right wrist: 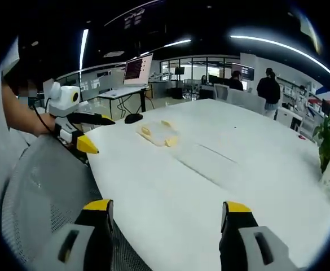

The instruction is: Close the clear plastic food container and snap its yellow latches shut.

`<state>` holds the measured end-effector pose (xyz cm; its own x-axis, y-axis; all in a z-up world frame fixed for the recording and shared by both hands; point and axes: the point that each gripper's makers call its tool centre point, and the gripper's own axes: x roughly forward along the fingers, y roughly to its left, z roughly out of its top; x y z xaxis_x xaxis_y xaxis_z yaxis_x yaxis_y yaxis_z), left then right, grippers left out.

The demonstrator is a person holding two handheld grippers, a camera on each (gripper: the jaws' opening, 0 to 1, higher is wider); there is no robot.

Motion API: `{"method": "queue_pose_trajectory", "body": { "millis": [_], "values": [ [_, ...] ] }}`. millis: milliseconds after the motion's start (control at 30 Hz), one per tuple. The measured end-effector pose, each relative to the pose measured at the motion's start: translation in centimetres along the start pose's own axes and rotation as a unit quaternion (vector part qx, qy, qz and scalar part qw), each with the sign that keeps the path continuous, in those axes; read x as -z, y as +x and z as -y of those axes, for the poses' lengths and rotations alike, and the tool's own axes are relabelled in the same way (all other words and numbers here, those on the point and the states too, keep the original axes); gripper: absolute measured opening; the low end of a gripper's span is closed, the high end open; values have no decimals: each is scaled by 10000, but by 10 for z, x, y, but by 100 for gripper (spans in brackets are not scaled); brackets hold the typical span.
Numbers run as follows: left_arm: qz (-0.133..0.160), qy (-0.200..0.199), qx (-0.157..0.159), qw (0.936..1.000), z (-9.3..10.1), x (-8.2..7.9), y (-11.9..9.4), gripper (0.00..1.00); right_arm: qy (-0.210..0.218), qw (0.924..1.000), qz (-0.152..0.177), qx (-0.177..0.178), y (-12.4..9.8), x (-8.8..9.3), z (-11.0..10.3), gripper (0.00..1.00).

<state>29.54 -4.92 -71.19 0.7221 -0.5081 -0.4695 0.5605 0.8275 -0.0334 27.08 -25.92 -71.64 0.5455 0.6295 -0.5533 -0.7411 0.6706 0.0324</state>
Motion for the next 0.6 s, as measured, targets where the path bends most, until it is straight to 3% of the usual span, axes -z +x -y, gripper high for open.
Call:
{"method": "queue_pose_trajectory", "body": {
  "millis": [600],
  "values": [
    [-48, -47, 34, 10000, 1, 1, 1, 95, 7, 9999, 68, -82, 0, -3, -3, 78]
  ]
}}
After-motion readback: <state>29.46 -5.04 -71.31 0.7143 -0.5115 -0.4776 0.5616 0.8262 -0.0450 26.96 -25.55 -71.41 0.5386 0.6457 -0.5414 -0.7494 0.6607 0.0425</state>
